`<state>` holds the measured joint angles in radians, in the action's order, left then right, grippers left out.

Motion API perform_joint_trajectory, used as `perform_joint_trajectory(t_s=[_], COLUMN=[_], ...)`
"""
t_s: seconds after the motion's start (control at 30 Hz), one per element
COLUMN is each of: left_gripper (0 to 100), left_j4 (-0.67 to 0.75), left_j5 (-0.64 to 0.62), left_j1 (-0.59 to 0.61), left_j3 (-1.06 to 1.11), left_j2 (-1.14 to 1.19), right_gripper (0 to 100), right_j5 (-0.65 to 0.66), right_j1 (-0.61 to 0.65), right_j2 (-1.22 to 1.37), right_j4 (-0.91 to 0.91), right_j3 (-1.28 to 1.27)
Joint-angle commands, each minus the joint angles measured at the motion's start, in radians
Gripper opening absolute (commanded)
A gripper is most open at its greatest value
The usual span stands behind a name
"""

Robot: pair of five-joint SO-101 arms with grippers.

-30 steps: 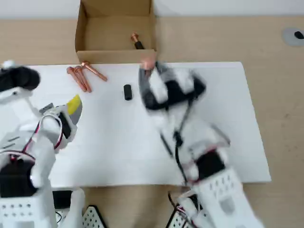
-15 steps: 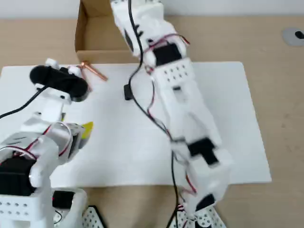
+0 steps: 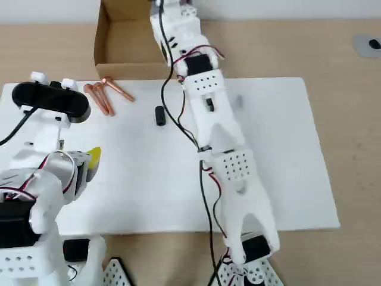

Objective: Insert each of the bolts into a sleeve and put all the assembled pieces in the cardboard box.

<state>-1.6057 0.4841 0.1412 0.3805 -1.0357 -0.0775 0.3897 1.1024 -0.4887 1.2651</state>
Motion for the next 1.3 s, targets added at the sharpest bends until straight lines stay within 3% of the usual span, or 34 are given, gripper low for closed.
perform_joint_trajectory(t_s=[0.0, 0.27, 0.47, 1.07, 1.27], left_gripper=[24, 23, 23, 23, 23], left_j4=[0.011, 0.011, 0.011, -0.048, -0.072], left_j5=[0.0, 0.0, 0.0, 0.0, -0.021], left_j1=[0.015, 0.017, 0.014, 0.018, 0.028], left_j3=[-0.037, -0.026, 0.008, -0.012, -0.005], left_j2=[-0.001, -0.001, -0.002, -0.033, -0.104], right_gripper=[1.3, 1.4, 10.7, 11.6, 23.3], right_j5=[0.005, 0.006, 0.003, 0.002, -0.026], right_j1=[-0.019, -0.018, -0.022, -0.021, -0.019], right_j2=[0.022, 0.142, 0.22, 0.228, 0.228], right_j4=[0.005, 0.089, 0.091, 0.02, -0.043], right_j3=[0.107, 0.102, 0.108, 0.11, 0.14])
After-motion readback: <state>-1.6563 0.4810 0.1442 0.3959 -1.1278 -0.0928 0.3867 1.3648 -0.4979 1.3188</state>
